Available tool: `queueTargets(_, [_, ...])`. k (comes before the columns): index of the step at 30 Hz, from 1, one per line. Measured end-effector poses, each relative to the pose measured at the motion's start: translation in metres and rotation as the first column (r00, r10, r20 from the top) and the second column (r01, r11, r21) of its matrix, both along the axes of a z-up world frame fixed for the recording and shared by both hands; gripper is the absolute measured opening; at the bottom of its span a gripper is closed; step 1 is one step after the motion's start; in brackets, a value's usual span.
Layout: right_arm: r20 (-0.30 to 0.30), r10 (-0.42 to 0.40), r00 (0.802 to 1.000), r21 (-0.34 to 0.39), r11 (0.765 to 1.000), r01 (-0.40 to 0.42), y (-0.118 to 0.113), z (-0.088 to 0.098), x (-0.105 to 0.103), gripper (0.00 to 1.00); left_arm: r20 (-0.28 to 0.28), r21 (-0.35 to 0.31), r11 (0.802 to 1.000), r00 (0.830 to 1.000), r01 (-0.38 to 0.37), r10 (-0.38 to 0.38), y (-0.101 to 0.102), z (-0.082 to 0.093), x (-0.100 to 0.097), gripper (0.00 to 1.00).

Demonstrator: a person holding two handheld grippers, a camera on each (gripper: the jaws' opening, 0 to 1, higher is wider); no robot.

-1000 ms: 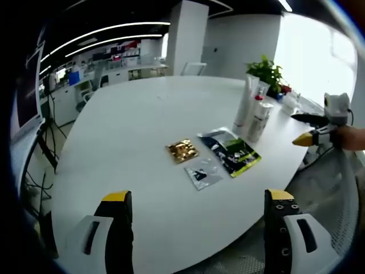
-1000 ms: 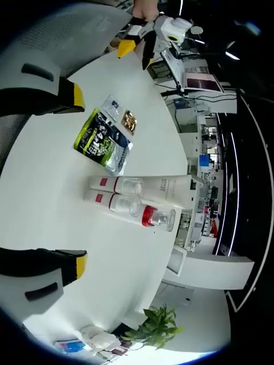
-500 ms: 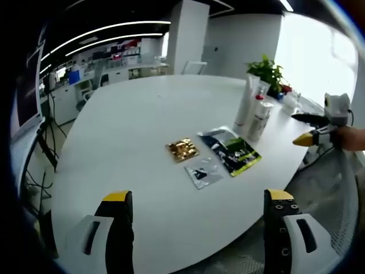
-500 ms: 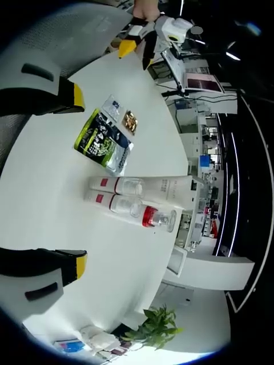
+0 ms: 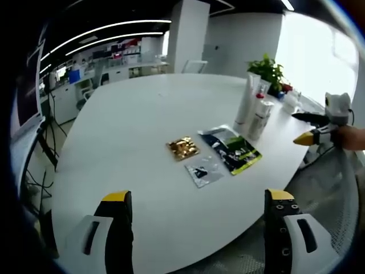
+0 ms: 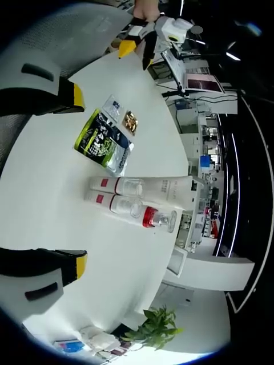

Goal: Arrange the skincare products in the storage area until every visible bottle or jar stands upright without overlapping.

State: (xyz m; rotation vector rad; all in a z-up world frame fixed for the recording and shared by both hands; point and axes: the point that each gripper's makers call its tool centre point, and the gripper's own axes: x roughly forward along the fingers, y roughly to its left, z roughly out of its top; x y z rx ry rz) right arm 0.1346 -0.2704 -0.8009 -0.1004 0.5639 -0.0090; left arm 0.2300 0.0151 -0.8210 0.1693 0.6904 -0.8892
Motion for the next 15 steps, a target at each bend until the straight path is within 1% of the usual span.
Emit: queueTargets(15, [0.0, -0.004, 1.0, -0.002, 1.0, 0.004, -0.0028, -0.0008, 0.0005, 0.99, -0.005, 0.003, 1.0, 1.0, 0.005, -0.005, -0.0009, -0.0004, -0.0008, 0.94])
